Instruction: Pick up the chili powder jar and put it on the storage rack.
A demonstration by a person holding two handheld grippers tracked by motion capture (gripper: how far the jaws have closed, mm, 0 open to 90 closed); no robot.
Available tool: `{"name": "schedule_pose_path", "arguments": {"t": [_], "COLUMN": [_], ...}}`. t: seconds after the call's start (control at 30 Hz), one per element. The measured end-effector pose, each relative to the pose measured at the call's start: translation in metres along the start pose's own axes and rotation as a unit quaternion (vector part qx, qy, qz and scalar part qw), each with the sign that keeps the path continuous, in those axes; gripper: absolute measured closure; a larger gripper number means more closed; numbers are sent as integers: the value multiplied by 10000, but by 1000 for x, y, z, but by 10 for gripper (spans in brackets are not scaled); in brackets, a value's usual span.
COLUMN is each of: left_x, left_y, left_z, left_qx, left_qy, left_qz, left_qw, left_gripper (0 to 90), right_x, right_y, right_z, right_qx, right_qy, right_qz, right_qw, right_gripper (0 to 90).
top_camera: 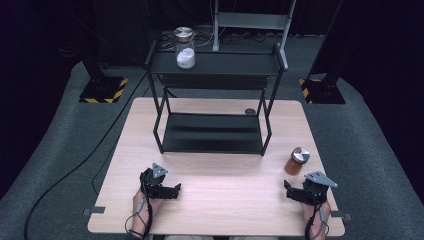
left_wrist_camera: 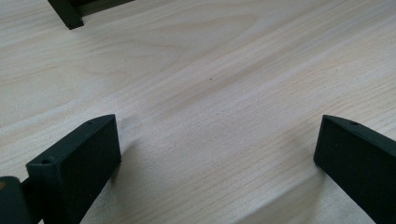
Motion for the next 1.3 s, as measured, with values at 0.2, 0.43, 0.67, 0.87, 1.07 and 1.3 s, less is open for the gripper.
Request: {"name": "schedule_pose_path", "arguments": {"t": [0.2,0.43,0.67,0.87,1.07,1.3], "left_x": [0,0,0,-1,-1,-1], "left_y": [0,0,0,-1,-1,-1], "left_z": [0,0,0,0,0,0], "left_qx": [0,6,7,6,5,5], "left_qy": [1,-10,-11,-13,-12,-12], "left_qz": [2,-15,-12,-40,-42,-41], "left_qw": [10000,10000,10000,10000,10000,10000], "left_gripper": [1,0,1,0,0,1], "right_x": [-16,-47,-63,-72,-74,-72], "right_y": [-2,14,25,32,35,39], "right_z": [1,-5,-22,-32,-39,-40], "right_qx": [135,-145,-197,-251,-302,-329], "right_qy": [-249,-468,-628,-701,-812,-769], "right_qz": [147,306,299,272,284,293], "right_qw": [9995,9983,9974,9969,9958,9961], "right_gripper": [0,0,0,0,43,254]}}
Point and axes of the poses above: each handheld gripper's, and its own axes: z roughly backward along the jaws, x roughly out of its underside, y roughly to its right, the point moved 5 cm from there along -z, roughly forward along the jaws, and after that the axes turned 15 degrees about -x, right-handed, at the moved point
